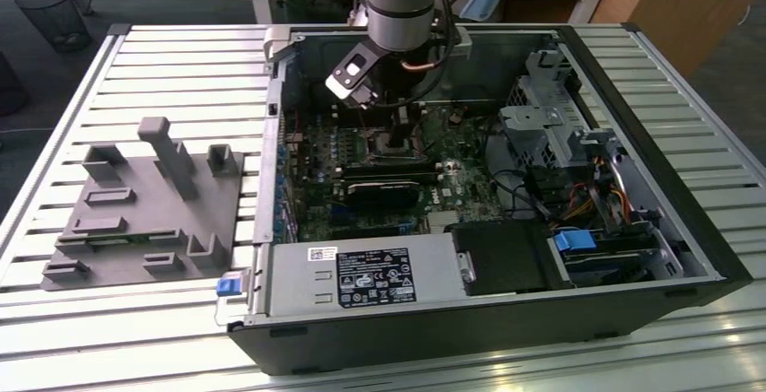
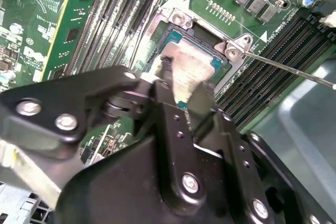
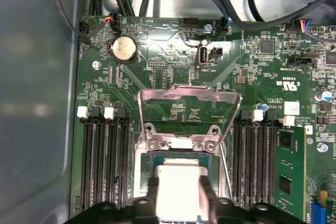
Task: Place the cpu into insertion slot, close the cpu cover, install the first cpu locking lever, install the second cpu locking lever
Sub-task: 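Place the cpu into insertion slot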
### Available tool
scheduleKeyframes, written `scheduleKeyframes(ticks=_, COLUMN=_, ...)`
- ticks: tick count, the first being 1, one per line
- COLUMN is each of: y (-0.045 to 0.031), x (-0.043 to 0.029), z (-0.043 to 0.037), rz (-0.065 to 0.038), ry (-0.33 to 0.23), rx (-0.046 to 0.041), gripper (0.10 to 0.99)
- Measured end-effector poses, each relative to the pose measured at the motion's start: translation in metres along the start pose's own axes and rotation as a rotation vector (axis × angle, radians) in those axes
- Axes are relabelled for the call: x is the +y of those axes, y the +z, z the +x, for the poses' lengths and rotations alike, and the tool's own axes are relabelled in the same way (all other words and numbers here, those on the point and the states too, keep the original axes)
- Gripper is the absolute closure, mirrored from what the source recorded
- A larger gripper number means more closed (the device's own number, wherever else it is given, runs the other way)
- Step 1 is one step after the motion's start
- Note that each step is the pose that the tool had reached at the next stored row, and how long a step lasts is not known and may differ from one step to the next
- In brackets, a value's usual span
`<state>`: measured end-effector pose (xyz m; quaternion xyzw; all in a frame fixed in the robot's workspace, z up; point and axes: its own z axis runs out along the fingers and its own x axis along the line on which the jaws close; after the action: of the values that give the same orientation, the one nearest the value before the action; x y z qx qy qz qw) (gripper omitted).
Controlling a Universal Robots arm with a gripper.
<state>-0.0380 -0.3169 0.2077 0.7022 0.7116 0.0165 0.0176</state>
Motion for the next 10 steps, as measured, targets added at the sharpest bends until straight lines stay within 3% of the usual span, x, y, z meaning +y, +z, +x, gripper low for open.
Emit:
scheduleKeyframes(ticks=1, y=-0.0005, x=0.0001, z=-0.0003, rz=0.001, ry=0.0, rx=-0.0001, gripper=0.729)
scheduleKeyframes(ticks=2, y=-0.0008, x=0.0003, z=-0.0006, rz=0.002, ry=0.0, rx=0.0, gripper=0.729)
scheduleKeyframes(ticks=4, y=-0.0012, x=0.0007, z=-0.001, rz=0.004, ry=0.0, rx=0.0, gripper=0.843)
scheduleKeyframes(ticks=5, y=-0.0014, x=0.0009, z=-0.0013, rz=0.005, ry=0.0, rx=0.0, gripper=0.843)
scheduleKeyframes(ticks=7, y=-0.0017, x=0.0011, z=-0.0019, rz=0.006, ry=0.0, rx=0.0, gripper=0.961)
scheduleKeyframes(ticks=10, y=-0.0021, x=0.0012, z=-0.0022, rz=0.008, ry=0.0, rx=-0.0001, gripper=0.98)
